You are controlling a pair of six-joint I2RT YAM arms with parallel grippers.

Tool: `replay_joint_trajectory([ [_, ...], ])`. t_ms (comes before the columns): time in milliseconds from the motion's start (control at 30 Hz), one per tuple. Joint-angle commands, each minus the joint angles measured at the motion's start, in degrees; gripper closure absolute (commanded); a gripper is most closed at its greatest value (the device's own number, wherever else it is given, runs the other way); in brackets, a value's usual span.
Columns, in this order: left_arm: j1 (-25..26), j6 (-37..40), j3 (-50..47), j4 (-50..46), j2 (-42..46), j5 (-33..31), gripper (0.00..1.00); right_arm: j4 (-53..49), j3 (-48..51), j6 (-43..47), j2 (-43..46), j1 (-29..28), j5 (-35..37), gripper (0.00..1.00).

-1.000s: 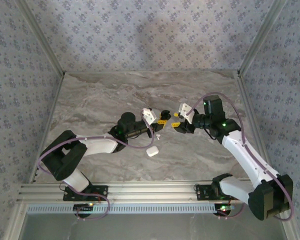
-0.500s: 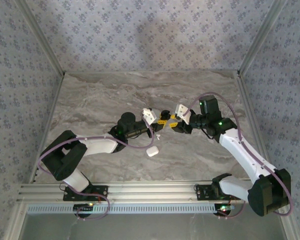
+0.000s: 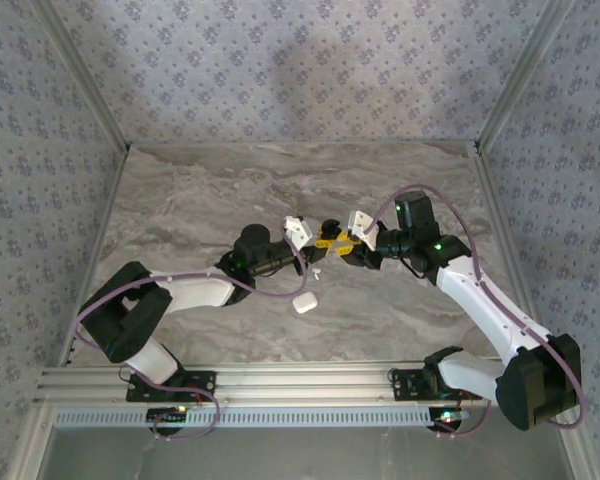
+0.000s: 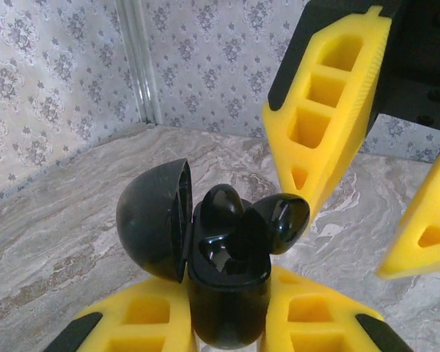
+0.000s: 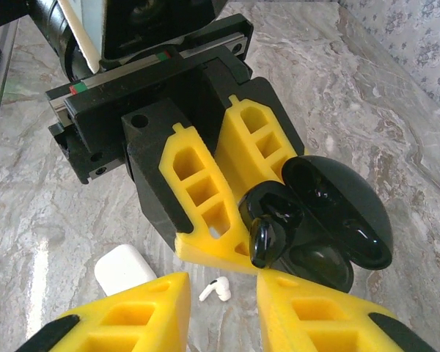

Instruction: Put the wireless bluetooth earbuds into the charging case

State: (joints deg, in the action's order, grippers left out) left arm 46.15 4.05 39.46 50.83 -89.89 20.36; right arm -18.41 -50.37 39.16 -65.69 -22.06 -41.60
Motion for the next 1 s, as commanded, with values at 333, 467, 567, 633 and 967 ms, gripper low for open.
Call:
replay_joint_trajectory([
  [333, 0.4, 0.9, -0.4, 0.3, 2.1, 1.1, 0.88, 0.4, -0.3, 1.1, 0.0, -0.6, -1.0, 0.70],
  [467, 0.3, 0.9, -0.4, 0.3, 1.9, 1.3, 0.88, -0.7, 0.2, 1.2, 1.3, -0.7, -0.9, 0.70],
  [567, 0.3, 0.9, -0.3, 0.3, 1.8, 1.3, 0.88, -1.6, 0.5, 1.2, 2.8, -0.5, -0.8, 0.70],
  [633, 0.3, 0.9, -0.3, 0.3, 1.8, 1.3, 0.88, -1.5, 1.1, 1.0, 3.8, -0.3, -0.8, 0.70],
  [967, 0.3, 0.9, -0.5, 0.2, 2.1, 1.3, 0.88, 0.1, 0.2, 0.2, 2.4, 0.8, 2.3, 0.70],
])
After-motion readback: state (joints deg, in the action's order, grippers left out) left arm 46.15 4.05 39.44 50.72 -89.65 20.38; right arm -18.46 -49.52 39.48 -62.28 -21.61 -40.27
